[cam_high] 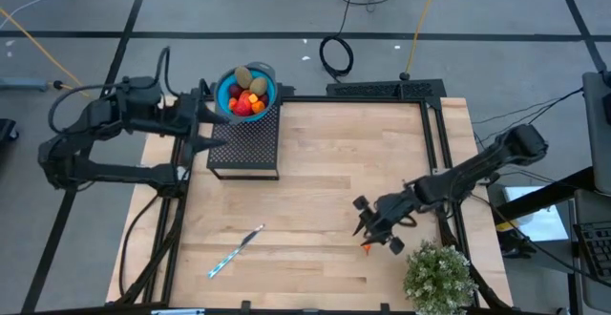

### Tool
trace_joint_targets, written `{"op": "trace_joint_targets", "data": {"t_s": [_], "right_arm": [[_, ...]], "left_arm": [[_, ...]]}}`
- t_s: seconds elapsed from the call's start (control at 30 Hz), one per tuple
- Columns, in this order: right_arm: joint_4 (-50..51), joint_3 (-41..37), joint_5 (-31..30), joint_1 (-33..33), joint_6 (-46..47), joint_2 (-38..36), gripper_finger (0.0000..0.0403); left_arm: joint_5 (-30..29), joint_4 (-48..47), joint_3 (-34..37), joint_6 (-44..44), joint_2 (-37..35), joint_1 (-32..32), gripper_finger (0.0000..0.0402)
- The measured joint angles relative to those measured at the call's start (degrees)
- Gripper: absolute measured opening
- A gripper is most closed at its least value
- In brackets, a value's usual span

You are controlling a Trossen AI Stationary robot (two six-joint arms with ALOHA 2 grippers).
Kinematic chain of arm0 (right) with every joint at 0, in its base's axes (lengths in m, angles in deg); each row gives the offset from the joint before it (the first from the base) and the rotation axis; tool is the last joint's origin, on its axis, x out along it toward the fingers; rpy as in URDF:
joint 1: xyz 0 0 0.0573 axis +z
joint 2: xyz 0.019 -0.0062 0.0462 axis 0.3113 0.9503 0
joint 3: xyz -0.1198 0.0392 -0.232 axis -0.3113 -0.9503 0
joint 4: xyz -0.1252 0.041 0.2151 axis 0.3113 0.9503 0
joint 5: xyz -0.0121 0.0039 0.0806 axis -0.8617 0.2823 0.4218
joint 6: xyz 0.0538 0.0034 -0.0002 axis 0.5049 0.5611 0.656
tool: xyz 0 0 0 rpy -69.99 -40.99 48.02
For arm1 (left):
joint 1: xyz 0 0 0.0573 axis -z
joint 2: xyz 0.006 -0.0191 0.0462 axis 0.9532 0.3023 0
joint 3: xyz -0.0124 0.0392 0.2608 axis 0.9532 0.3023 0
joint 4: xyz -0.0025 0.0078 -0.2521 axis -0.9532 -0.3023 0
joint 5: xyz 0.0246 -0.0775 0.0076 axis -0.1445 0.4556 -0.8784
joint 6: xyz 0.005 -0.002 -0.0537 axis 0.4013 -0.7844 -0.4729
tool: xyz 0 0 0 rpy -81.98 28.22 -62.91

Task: Pick & Place Fruit
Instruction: Put the peach into the blue strainer bowl on the shelf

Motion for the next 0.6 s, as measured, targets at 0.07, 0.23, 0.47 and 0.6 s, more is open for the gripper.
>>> {"op": "trace_joint_targets", "data": {"t_s": [0.07,0.23,0.47,0.6], "right_arm": [[1.1,0.9,0.0,0.9,-0.2,2.4,0.0167],[5.4,2.0,-1.9,2.8,-0.9,6.0,0.0190],[9.5,2.1,-2.7,3.9,0.0,5.9,0.0206],[10.9,2.1,-2.7,4.6,0.1,5.8,0.0208]], "left_arm": [[0.3,0.0,0.0,1.0,-0.6,1.1,0.0251],[0.3,0.0,0.0,2.6,-1.1,3.6,0.0251],[0.2,4.3,7.3,4.5,-3.1,5.2,0.0250],[-1.7,9.2,14.4,3.8,-6.5,5.2,0.0250]]}}
